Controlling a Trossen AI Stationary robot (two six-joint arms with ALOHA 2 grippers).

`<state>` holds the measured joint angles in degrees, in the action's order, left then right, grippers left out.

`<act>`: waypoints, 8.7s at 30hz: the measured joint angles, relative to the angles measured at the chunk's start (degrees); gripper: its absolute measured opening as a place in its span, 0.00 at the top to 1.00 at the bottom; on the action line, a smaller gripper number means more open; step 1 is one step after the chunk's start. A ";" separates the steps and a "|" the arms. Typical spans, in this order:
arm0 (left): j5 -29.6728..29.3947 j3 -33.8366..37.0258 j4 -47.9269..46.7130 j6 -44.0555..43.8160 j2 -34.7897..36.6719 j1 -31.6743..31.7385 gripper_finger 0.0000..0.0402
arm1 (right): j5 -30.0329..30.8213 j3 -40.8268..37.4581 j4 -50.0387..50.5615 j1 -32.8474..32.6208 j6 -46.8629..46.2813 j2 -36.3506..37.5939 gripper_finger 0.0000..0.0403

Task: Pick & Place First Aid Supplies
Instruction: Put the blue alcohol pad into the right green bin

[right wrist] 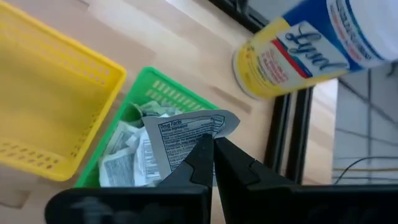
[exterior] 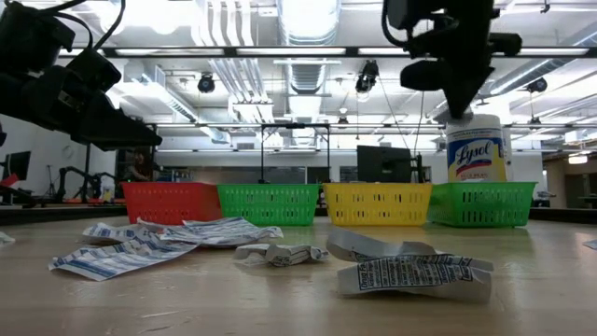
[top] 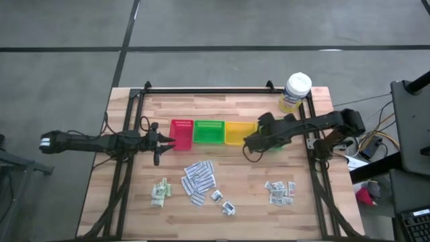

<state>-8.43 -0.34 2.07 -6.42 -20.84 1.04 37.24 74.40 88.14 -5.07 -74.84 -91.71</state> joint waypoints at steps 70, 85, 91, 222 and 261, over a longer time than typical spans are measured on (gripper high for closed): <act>0.00 0.00 0.08 0.00 0.00 0.00 0.72 | -16.86 -23.93 -41.41 17.59 23.91 12.00 0.74; 0.00 0.00 0.07 0.17 0.00 0.00 0.72 | -21.27 -20.45 -44.86 3.45 28.19 18.18 0.82; 0.00 0.00 0.08 0.11 0.00 0.00 0.72 | -21.27 -20.45 -48.71 -3.09 28.97 17.69 0.83; 0.00 0.00 0.44 -0.68 0.00 0.00 0.72 | -53.52 0.25 -71.94 -17.03 65.36 -25.65 0.87; 0.07 0.00 0.17 -1.03 0.00 -0.02 0.72 | -40.95 3.24 -54.67 -15.15 60.91 -27.84 0.87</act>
<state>-8.36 -0.34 2.24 -7.44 -20.84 1.02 -3.71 77.65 33.47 -20.23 -13.93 -119.55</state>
